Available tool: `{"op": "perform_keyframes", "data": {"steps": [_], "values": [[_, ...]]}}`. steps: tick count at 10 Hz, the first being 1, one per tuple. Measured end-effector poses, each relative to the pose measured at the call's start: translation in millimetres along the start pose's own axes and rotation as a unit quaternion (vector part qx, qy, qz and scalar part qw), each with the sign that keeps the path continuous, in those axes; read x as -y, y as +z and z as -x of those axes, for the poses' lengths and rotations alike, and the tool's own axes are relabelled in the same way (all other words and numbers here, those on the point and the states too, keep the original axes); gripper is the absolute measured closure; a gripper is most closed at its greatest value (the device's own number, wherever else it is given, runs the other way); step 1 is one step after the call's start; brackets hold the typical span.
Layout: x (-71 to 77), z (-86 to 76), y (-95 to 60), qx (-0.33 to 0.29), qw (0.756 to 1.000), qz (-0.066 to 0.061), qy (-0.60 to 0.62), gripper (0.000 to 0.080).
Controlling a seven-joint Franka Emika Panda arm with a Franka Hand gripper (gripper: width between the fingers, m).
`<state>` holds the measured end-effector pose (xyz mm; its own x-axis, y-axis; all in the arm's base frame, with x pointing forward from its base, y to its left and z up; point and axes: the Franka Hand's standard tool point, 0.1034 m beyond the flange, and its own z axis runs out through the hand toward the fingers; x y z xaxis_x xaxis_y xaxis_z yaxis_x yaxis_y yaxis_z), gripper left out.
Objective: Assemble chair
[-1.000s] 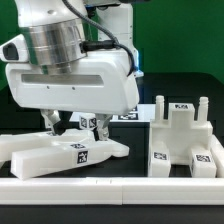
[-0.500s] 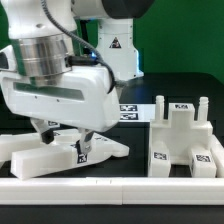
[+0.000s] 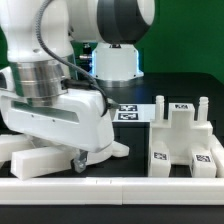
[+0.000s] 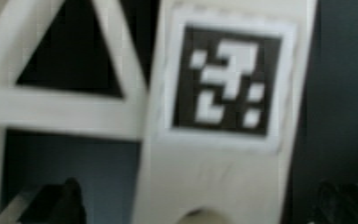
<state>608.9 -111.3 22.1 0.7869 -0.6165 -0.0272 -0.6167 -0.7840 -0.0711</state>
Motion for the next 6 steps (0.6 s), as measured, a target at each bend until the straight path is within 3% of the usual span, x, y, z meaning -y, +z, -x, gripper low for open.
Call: {"op": "perform_keyframes", "data": {"steps": [2, 5, 6], "values": [[4.3, 3.8, 0.8, 0.001, 1.0, 0.001, -0.005, 0.015], [4.0, 3.7, 1.0, 0.001, 1.0, 0.001, -0.005, 0.0518], [4.0, 3.7, 1.0, 0.001, 1.0, 0.001, -0.005, 0.0518]]}}
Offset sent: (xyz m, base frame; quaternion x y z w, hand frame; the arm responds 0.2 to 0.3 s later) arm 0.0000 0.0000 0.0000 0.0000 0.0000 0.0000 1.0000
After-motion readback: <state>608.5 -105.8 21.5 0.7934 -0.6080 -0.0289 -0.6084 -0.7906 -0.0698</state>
